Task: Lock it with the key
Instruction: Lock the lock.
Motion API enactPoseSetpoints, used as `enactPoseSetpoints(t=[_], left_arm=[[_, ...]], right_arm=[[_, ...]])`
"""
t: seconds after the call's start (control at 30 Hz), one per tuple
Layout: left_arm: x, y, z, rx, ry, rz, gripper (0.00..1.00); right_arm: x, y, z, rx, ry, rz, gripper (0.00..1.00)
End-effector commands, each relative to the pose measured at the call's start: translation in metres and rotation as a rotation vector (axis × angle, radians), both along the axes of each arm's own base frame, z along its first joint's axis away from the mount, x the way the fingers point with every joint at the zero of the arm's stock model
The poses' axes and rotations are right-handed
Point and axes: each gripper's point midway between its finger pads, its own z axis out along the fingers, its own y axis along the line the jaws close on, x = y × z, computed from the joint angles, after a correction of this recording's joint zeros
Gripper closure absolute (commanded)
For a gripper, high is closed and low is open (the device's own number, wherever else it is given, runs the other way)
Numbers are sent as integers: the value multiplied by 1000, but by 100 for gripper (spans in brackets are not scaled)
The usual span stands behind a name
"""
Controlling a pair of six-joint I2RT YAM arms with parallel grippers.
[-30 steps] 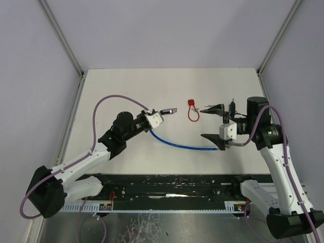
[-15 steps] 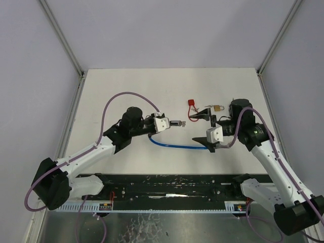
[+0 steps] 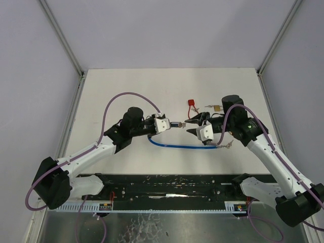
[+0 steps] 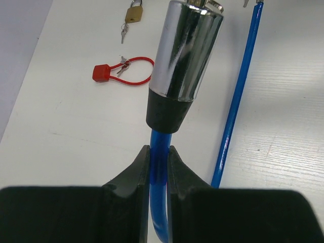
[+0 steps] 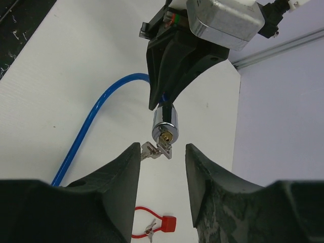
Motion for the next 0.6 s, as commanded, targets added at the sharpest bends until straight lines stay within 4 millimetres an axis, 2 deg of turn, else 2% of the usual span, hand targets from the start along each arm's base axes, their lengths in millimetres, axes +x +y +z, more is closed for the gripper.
enactPoseSetpoints(t=[0.0,0.23,0.37,0.57], left_arm=[[-10,-5,2,-10,30,-47,100],[-12,-6,2,-15,31,-57,100],[-12,-6,4,-19,27,-59,100],[-12,-5,4,-19,25,-57,100]], right_arm=[[9,5,9,14,-14,-28,55],[15,8,3,17,8,-53,62],[14,9,2,19,16,-51,68],[12,10,-5,11,39,-45,71]])
